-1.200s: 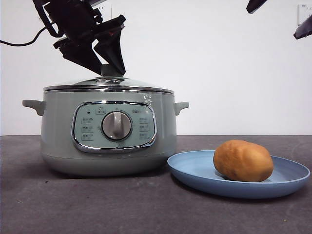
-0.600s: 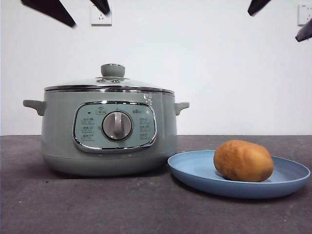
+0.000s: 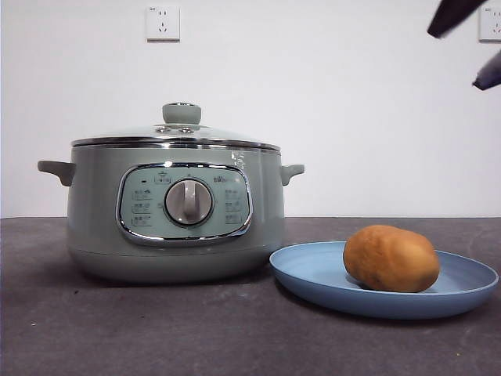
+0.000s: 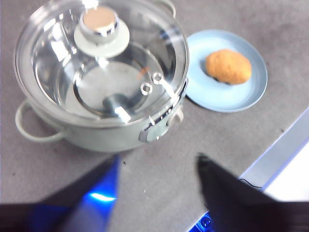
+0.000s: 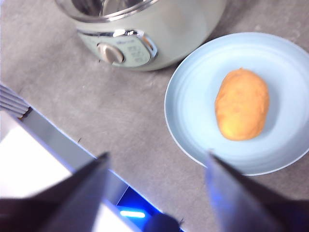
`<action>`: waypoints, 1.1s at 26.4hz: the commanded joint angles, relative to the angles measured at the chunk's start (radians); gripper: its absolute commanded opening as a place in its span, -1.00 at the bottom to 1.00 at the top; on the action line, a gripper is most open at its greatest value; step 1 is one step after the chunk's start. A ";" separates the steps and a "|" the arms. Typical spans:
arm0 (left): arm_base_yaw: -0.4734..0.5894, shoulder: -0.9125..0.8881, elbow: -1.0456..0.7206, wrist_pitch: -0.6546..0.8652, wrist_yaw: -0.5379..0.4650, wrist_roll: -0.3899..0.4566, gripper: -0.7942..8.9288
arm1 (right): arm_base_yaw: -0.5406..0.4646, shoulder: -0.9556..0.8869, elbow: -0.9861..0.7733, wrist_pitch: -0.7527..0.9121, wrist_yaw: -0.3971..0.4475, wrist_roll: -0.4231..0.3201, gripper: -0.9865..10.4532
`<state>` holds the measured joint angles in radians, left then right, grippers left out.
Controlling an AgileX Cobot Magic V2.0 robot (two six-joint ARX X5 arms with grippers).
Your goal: Take the potato out from the steamer,put the potato on the plate,close the lid
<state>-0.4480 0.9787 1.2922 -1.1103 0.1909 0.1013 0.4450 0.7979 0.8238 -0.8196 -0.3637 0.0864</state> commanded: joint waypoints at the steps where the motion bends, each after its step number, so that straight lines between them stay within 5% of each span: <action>1: -0.003 0.000 -0.006 -0.001 0.002 -0.003 -0.85 | 0.001 -0.002 0.000 0.002 -0.001 0.000 -0.83; 24: -0.003 0.000 -0.006 0.002 -0.004 0.009 -0.84 | 0.001 -0.002 0.000 0.002 0.003 0.001 -0.83; 29: 0.076 -0.063 -0.015 0.159 -0.046 0.034 -0.84 | 0.001 -0.002 0.000 0.002 0.003 0.001 -0.83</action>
<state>-0.3908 0.9379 1.2804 -1.0054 0.1513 0.1162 0.4450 0.7979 0.8238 -0.8204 -0.3634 0.0864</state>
